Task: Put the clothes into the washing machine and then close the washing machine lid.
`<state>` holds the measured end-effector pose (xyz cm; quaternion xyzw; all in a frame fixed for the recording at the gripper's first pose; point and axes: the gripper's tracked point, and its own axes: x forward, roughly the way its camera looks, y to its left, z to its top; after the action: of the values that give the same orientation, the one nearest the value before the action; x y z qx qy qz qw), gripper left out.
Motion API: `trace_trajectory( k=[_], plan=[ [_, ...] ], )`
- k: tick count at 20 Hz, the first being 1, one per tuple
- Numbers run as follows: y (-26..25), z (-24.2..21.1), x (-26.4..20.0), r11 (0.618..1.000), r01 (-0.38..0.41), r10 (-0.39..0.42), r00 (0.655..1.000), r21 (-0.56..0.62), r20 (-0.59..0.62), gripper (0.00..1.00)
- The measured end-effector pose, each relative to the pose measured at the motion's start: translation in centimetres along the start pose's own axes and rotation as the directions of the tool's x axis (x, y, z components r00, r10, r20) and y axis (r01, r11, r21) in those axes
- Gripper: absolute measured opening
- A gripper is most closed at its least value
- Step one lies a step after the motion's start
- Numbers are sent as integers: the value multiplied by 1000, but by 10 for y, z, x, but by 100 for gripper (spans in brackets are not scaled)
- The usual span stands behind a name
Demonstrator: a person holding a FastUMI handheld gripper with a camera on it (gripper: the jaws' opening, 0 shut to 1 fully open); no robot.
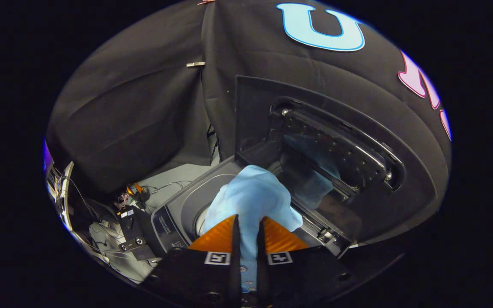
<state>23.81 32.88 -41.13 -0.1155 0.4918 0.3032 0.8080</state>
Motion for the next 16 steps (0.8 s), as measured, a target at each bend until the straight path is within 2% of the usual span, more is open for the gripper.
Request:
trace_trajectory(
  k=[2, 6, 10, 16],
  plan=[
    [-1, 1, -4, 1000, -2, 2, 1000, 25, 4, 25],
    [-7, 15, -10, 1000, 19, -20, 998, 15, 58, 98],
    [-6, 17, -12, 1000, 21, -21, 998, 9, 63, 98],
    [-2, 65, -41, 1000, 3, -1, 969, -7, 247, 99]
  ],
)
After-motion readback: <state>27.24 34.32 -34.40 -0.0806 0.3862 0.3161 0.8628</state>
